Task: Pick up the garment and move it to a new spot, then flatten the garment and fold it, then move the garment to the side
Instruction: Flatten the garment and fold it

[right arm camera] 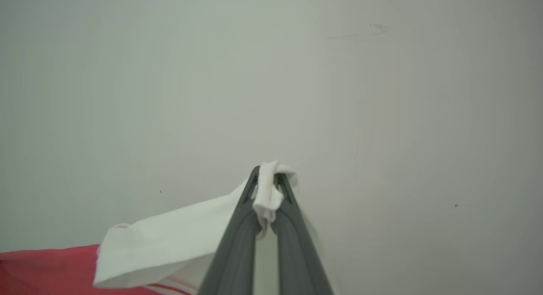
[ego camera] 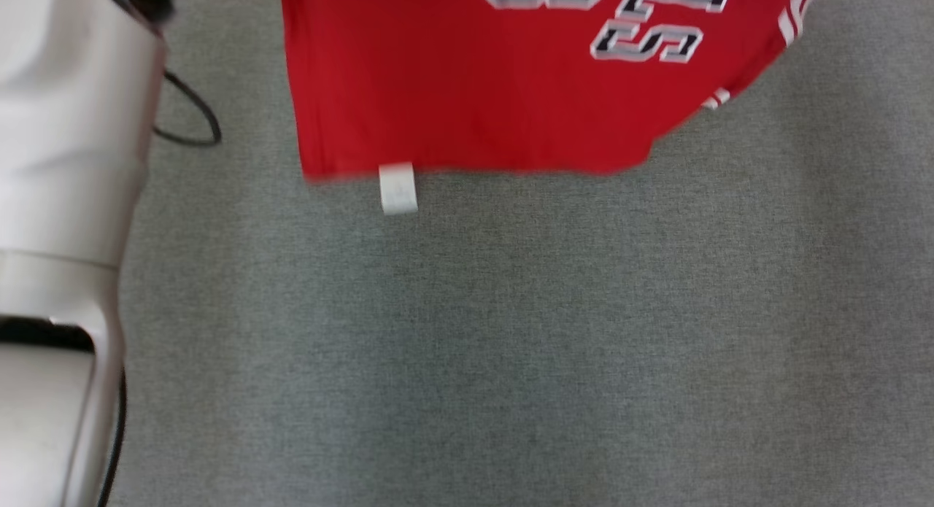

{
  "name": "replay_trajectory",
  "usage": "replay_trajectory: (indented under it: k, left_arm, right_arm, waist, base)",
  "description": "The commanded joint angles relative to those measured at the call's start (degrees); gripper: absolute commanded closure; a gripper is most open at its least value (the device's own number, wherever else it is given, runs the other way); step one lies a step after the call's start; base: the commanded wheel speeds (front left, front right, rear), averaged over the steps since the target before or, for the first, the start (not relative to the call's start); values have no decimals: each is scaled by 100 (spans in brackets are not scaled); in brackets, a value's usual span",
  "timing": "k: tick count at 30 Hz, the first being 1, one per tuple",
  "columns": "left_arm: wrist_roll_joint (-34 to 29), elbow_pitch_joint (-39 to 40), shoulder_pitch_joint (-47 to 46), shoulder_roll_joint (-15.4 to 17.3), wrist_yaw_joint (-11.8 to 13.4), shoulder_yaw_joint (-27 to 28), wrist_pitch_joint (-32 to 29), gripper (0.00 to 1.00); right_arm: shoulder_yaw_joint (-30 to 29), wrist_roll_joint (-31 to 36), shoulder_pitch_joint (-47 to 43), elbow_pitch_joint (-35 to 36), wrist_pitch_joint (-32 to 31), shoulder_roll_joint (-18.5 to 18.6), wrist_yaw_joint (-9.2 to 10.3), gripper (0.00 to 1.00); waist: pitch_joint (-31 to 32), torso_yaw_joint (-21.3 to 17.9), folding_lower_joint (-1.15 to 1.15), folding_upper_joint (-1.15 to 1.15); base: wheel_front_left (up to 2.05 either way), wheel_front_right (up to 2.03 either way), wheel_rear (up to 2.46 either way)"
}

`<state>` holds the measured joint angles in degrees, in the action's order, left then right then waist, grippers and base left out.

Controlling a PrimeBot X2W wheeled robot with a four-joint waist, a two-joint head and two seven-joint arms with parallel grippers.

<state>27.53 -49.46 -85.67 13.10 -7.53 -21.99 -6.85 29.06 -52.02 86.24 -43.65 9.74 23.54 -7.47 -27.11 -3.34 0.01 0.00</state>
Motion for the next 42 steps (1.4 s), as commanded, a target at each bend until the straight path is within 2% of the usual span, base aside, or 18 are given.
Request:
replay_trajectory:
  k: [1,7,13,18,22,26,31,36,42]
  left_arm:
    - [66,-108,-250,7,11,15,63,100]
    - [147,-714,-1008,3,12,12,265,100]
    - [349,-1100,-1266,30,12,-30,421,100]
    - [563,-1260,-831,30,12,-310,381,100]
    - [830,-1149,-281,117,12,-737,176,100]
    - [1213,-876,424,288,11,-1205,-188,100]
    - [1700,-303,1299,664,11,-1878,-797,100]
    - [2281,389,2200,1075,11,-2476,-1440,100]
    - [2831,1243,3202,1669,11,-2993,-2278,100]
  right_arm:
    - [18,-23,242,-88,69,60,-4,100]
    - [171,-89,1024,-470,195,103,-3,100]
    - [391,-165,1441,-705,298,135,2,100]
    - [836,-264,1098,-884,17,199,3,100]
    - [1328,-365,570,-799,-337,251,3,100]
    - [1812,-591,-136,-481,-735,333,3,100]
    - [2438,-940,-1019,118,-1501,638,3,100]
    - [2989,-1337,-1905,920,-2350,1148,3,100]
    - [3528,-1762,-2913,2163,-3398,1950,3,100]
  waist:
    - [0,11,-1,0]
    - [85,24,-1,0]
    - [150,13,-1,0]
    - [313,26,-1,0]
    - [591,-1,-1,0]
    - [1008,-35,-1,0]
    - [1592,-55,-1,0]
    - [2124,-61,-1,0]
    - [2643,-107,-1,0]
  base:
    - [0,0,0]
    - [0,0,0]
    - [0,0,0]
    - [0,0,0]
    - [0,0,0]
    - [0,0,0]
    - [0,0,0]
    - [0,0,0]
    - [0,0,0]
